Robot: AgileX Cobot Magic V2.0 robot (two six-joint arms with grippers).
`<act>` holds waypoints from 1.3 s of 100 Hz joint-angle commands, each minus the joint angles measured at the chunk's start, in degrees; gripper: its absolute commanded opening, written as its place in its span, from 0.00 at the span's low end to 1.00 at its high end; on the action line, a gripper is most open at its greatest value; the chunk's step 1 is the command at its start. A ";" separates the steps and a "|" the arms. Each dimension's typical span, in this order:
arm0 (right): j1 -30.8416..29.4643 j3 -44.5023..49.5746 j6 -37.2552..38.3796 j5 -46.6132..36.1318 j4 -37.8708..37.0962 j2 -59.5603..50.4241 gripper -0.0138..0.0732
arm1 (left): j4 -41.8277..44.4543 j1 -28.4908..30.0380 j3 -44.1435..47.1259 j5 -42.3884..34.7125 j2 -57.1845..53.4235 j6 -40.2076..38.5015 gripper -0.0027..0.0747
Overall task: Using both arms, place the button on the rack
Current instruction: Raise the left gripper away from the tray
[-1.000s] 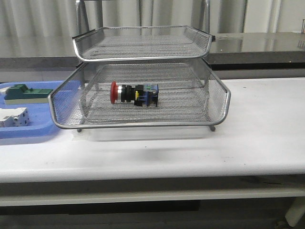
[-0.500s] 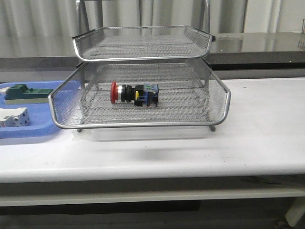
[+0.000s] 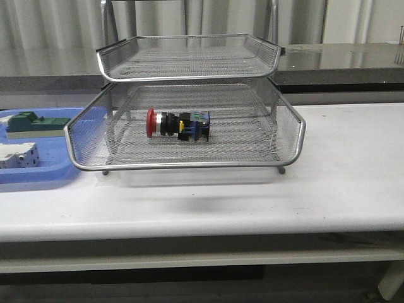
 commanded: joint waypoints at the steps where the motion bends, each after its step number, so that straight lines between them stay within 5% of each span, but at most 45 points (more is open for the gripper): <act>1: -0.11 -1.96 0.01 -3.25 -1.16 0.17 0.08 | -0.98 0.19 2.51 -8.37 -3.75 -0.68 0.68; 52: -0.11 -1.96 0.01 -3.25 -1.16 0.17 0.08 | -2.66 0.19 22.24 -31.21 -18.57 -0.68 0.68; 94: -0.11 -1.96 0.01 -3.25 -1.16 0.17 0.08 | -2.66 0.19 22.52 -31.47 -18.57 -0.68 0.67; 107: -0.11 -1.96 0.01 -3.25 -1.16 0.17 0.08 | -2.66 0.19 22.52 -31.47 -18.57 -0.68 0.56; 130: -0.11 -1.96 0.01 -3.25 -1.16 0.17 0.08 | -2.66 0.19 22.52 -31.47 -18.57 -0.68 0.24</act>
